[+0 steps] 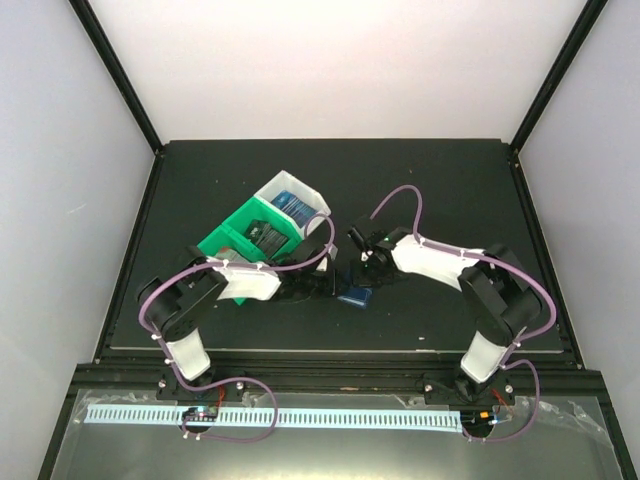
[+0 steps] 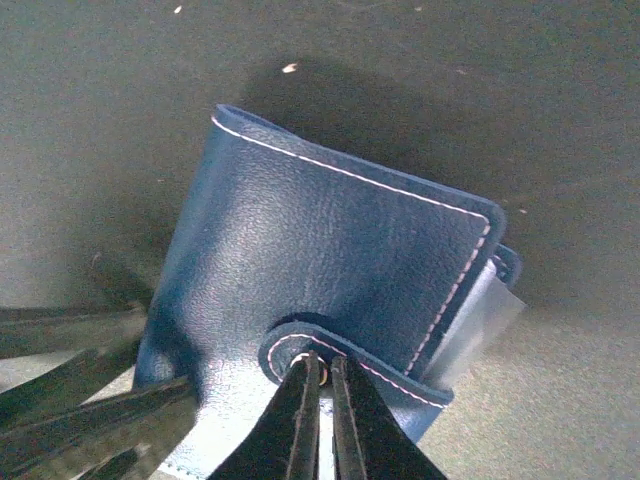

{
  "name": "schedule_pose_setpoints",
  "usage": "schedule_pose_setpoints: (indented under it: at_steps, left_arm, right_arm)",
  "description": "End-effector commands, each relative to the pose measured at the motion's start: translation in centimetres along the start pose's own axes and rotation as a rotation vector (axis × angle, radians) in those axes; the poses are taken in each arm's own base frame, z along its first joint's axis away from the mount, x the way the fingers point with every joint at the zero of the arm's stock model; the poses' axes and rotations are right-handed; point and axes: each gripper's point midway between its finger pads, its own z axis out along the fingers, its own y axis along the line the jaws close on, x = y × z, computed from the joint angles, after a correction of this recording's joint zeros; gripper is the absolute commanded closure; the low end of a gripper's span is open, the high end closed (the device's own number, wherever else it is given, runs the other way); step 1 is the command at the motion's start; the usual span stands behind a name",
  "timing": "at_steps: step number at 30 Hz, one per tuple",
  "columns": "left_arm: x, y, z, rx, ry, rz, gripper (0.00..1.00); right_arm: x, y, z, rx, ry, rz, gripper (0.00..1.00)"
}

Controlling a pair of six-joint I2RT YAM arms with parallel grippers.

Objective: Put the credit cards into the card holder
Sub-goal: Close the card holder at the center of the board, then reset both arms

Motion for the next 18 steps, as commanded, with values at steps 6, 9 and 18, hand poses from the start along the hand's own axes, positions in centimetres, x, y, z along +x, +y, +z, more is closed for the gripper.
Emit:
schedule_pose_setpoints:
  at_steps: [6,9,18]
  left_arm:
    - [-0.3,0.7,-5.5,-0.116,-0.031,0.016,0.57]
    - [-1.5,-0.5,-8.5,-0.107,-0.113,0.062,0.5]
    - [-4.1,-2.4,-19.7,-0.112,-0.439,0.211,0.25]
  right_arm:
    - [-3.2,-1.2,-8.0,0.001,-0.301,0.038,0.83]
    - [-2.7,-3.0,-11.3,0.033,-0.404,0.048,0.77]
    - [-0.9,-8.9,-24.9,0.088,-0.846,0.083,0.49]
